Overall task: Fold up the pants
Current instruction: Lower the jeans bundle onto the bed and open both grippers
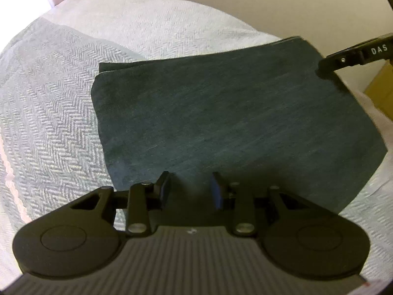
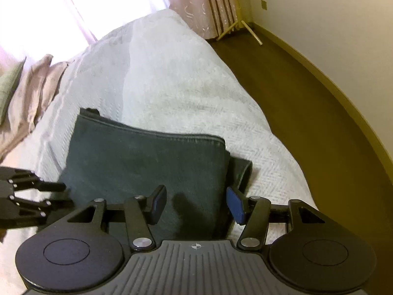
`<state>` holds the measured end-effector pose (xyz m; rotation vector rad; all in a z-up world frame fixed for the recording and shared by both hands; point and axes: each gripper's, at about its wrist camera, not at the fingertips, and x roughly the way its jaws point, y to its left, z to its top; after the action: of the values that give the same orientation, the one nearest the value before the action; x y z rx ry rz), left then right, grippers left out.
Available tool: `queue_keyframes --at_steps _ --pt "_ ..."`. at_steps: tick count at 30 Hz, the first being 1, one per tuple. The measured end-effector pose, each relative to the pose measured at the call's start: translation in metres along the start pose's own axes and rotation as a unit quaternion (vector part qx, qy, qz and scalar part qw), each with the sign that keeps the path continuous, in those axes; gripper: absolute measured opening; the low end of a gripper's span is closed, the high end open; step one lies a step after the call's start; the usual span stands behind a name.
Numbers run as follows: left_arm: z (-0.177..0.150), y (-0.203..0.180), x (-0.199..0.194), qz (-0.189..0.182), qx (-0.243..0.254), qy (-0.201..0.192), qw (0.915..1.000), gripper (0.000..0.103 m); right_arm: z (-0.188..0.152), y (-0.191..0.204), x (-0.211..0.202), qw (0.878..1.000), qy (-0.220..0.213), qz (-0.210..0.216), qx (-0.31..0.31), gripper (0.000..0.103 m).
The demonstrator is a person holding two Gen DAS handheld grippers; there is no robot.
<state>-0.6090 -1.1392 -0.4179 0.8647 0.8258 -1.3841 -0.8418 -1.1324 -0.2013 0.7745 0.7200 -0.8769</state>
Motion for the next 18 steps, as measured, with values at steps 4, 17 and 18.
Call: queue_keyframes --at_steps 4,17,18 --pt "0.006 -0.001 0.003 -0.018 0.0 -0.026 0.9995 0.032 0.006 -0.007 0.006 1.0 0.003 0.008 0.028 0.052" --pt "0.028 0.009 0.005 -0.037 -0.047 -0.041 0.9974 0.034 0.014 -0.033 0.029 0.995 0.0 0.038 0.092 0.005" --pt "0.031 0.011 0.003 -0.033 -0.059 -0.042 0.9968 0.034 0.017 -0.03 0.022 0.996 -0.004 0.042 0.079 0.003"
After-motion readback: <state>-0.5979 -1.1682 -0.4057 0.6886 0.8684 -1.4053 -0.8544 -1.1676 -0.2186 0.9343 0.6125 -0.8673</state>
